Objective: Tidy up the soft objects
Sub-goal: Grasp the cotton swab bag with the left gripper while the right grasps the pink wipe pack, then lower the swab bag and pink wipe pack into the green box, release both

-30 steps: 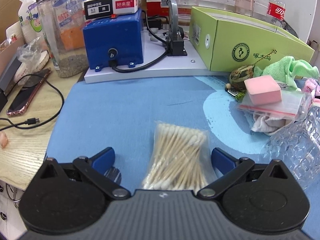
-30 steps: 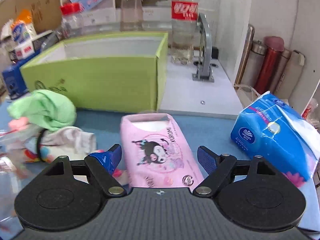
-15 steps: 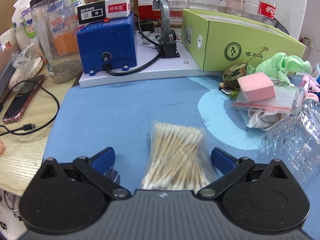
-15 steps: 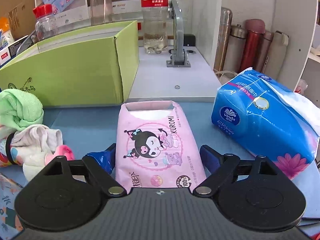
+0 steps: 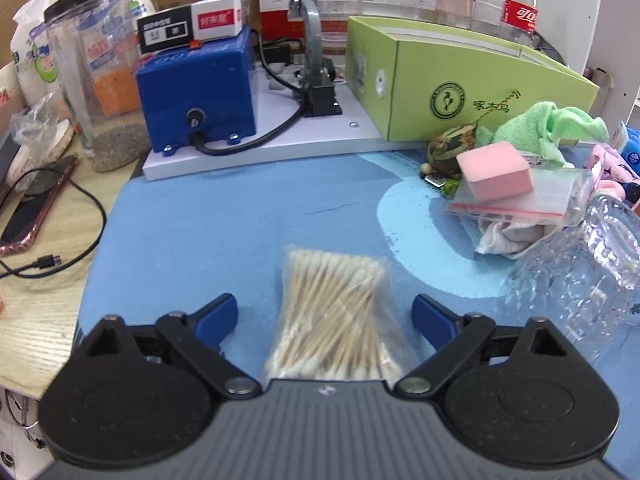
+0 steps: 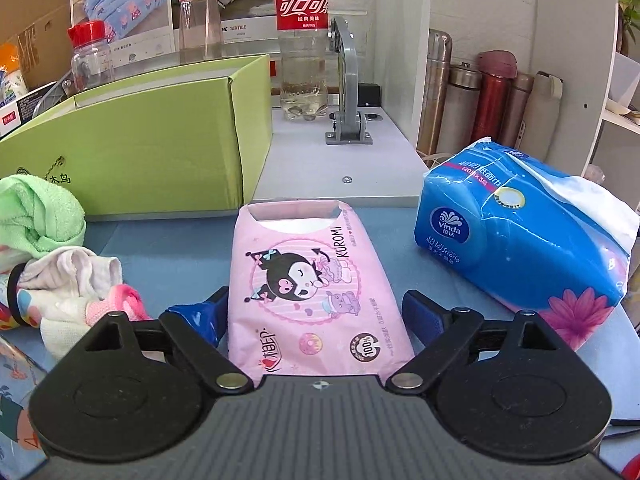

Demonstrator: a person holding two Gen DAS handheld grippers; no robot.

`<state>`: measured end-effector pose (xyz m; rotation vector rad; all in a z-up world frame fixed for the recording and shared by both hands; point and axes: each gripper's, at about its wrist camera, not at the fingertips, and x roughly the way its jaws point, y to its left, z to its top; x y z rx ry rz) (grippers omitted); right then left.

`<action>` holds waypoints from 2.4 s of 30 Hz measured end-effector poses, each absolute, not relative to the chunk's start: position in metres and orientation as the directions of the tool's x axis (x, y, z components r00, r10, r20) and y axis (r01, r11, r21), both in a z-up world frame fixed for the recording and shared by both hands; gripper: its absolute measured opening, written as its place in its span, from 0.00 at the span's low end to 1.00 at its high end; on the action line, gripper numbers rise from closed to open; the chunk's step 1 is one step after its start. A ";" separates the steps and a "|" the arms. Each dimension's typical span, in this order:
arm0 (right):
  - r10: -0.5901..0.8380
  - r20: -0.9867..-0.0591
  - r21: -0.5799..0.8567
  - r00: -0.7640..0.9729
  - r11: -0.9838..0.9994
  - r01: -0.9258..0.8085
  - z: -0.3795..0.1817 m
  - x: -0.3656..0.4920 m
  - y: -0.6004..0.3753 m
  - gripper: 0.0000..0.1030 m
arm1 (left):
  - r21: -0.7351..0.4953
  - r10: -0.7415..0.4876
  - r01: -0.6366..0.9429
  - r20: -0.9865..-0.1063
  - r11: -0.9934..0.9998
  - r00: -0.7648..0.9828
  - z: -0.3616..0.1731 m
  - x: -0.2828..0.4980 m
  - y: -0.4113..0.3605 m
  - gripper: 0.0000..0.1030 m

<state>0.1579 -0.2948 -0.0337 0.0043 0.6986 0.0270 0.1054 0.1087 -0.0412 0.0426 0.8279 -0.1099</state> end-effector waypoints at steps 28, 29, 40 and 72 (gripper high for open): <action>0.066 -0.615 0.064 0.785 0.997 -0.034 -0.020 0.131 -0.302 0.48 | -0.145 -0.165 0.086 -0.715 0.986 0.680 -0.019 0.091 0.120 0.37; 0.072 -0.607 0.064 0.791 0.997 -0.042 -0.016 0.126 -0.302 0.47 | -0.158 -0.177 0.091 -0.710 0.983 0.682 -0.015 0.090 0.121 0.37; 0.219 -0.495 0.087 0.841 0.975 -0.203 0.059 0.128 -0.281 0.48 | -0.217 -0.305 0.216 -0.611 0.952 0.731 0.071 0.138 0.111 0.37; 0.337 -0.562 0.065 0.755 0.928 -0.366 0.071 0.286 -0.181 0.56 | -0.199 -0.320 0.251 -0.609 0.947 0.726 0.064 0.289 0.032 0.68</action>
